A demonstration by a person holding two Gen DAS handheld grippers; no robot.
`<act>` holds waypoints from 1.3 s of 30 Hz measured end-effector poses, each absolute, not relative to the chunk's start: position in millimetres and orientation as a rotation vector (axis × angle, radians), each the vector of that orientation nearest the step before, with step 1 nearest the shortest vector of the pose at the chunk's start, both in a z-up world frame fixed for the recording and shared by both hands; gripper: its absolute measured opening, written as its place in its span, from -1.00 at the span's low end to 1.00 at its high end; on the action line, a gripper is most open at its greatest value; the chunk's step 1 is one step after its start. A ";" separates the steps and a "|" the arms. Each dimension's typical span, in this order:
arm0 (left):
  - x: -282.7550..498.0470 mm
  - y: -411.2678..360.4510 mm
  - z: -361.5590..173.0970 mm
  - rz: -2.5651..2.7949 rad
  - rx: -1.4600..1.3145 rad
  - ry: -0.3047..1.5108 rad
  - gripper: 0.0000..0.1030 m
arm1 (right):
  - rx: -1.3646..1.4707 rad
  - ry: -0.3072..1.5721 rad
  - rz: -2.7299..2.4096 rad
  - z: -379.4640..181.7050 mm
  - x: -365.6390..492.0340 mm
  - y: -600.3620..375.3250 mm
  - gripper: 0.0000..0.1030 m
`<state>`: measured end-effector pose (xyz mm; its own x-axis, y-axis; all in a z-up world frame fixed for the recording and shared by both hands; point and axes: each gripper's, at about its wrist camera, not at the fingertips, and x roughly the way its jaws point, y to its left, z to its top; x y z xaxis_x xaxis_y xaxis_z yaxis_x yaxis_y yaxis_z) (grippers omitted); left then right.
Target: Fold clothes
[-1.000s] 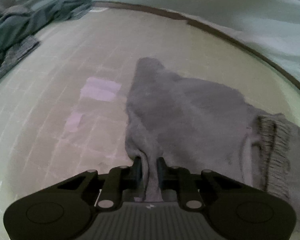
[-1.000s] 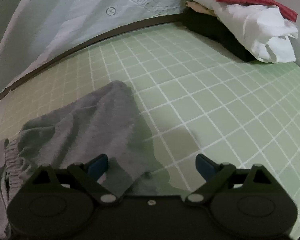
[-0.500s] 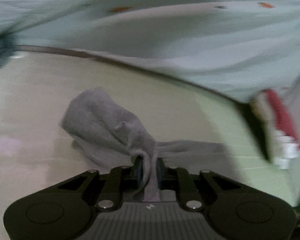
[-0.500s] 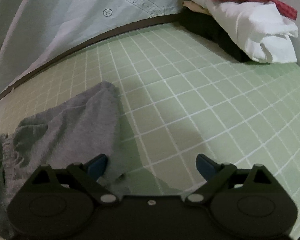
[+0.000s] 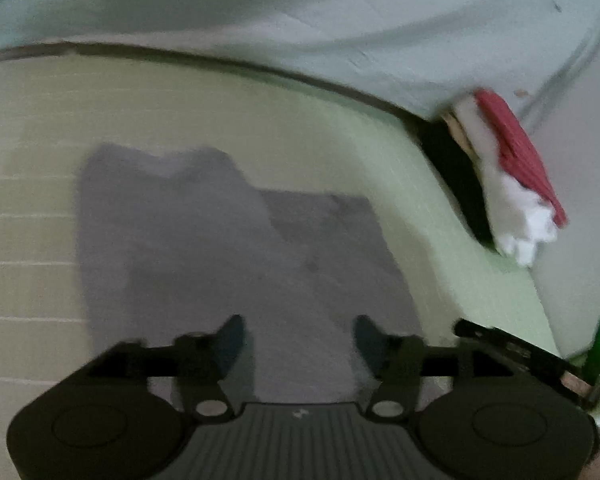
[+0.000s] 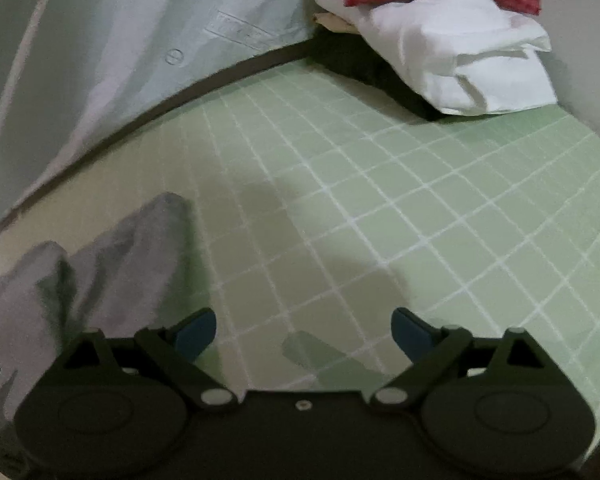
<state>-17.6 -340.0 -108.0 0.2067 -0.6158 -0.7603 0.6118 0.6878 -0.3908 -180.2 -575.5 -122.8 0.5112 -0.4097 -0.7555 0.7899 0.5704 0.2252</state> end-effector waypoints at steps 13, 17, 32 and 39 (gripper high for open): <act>21.0 -256.4 -104.2 -0.604 0.042 1.051 0.74 | 0.577 0.672 -0.368 -98.5 -71.1 -527.3 0.70; 38.1 -245.5 -105.8 -0.571 0.037 1.052 0.74 | 0.549 0.715 -0.246 -103.8 -29.4 -505.9 0.59; 69.0 -254.2 -133.8 -0.571 0.017 1.168 0.74 | 0.526 0.807 -0.112 -131.1 22.3 -487.0 -0.66; 65.3 -258.7 -131.3 -0.580 0.000 1.164 0.76 | 0.347 0.744 -0.116 -99.0 10.8 -472.7 -0.77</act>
